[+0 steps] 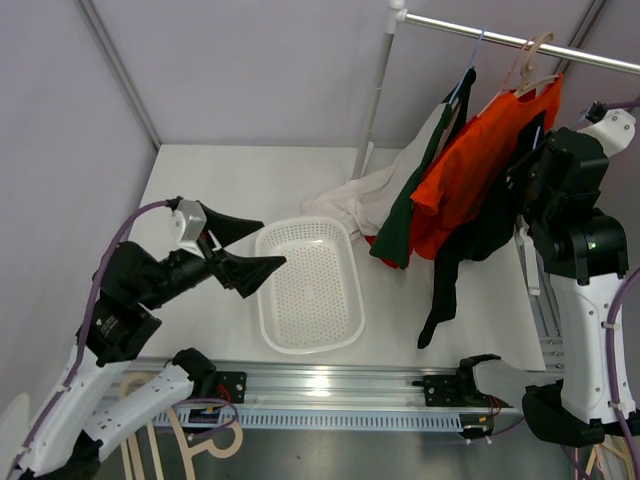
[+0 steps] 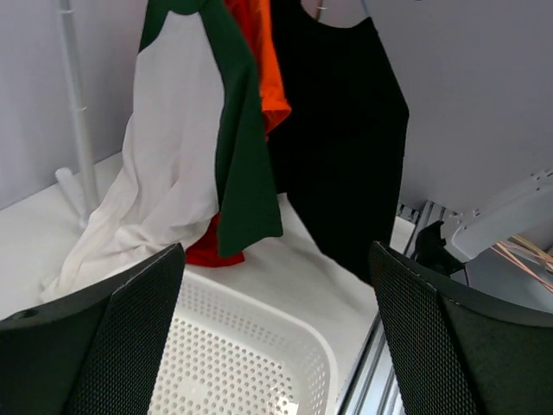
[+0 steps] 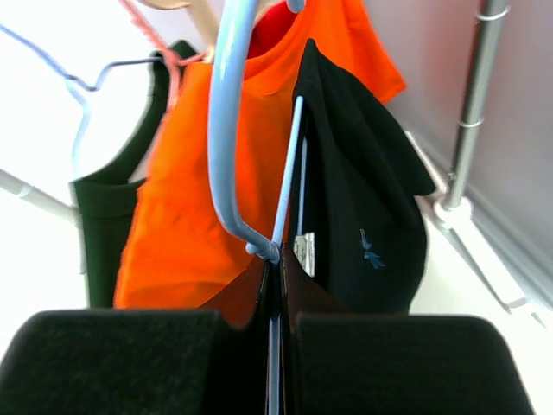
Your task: Remove the t-shirt from the hanger
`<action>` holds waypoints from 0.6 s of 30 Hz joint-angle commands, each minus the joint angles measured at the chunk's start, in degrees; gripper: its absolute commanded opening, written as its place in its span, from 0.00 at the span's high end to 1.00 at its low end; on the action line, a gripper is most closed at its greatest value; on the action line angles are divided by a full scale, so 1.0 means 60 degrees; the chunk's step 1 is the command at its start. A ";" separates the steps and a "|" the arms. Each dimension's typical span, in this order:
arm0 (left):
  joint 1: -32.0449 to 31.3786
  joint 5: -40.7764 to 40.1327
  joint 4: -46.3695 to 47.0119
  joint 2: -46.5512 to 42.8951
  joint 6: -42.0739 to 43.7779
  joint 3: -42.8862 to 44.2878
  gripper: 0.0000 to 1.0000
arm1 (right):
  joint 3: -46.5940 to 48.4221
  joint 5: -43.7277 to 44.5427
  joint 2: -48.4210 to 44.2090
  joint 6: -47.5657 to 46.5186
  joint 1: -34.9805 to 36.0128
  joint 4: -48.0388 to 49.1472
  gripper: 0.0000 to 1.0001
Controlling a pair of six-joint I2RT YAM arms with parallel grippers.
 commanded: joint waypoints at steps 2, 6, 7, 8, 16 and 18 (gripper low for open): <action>-0.1581 -0.1923 0.0385 0.1077 0.1107 0.0751 0.09 | 0.0227 0.1229 -0.0402 0.0905 0.0841 0.0526 1.00; -0.2781 -0.2962 0.0706 0.2175 0.1678 0.0928 0.05 | 0.0547 0.1364 -0.0139 0.0935 0.1295 0.0511 1.00; -0.2930 -0.2994 0.0983 0.2367 0.1751 0.0944 0.05 | 0.0694 0.1320 0.0036 0.0993 0.1369 0.0424 1.00; -0.3091 -0.3009 0.1189 0.2543 0.1853 0.1002 0.04 | 0.0841 0.1261 0.0110 0.1038 0.1485 0.0380 1.00; -0.5200 -0.4382 0.4233 0.4272 0.3142 0.0492 0.00 | 0.2188 0.1129 0.0827 0.0937 0.1794 0.0174 1.00; -0.5406 -0.4372 0.5141 0.4536 0.3202 0.0241 0.01 | 0.2409 0.1173 0.1018 0.0906 0.1780 0.0101 1.00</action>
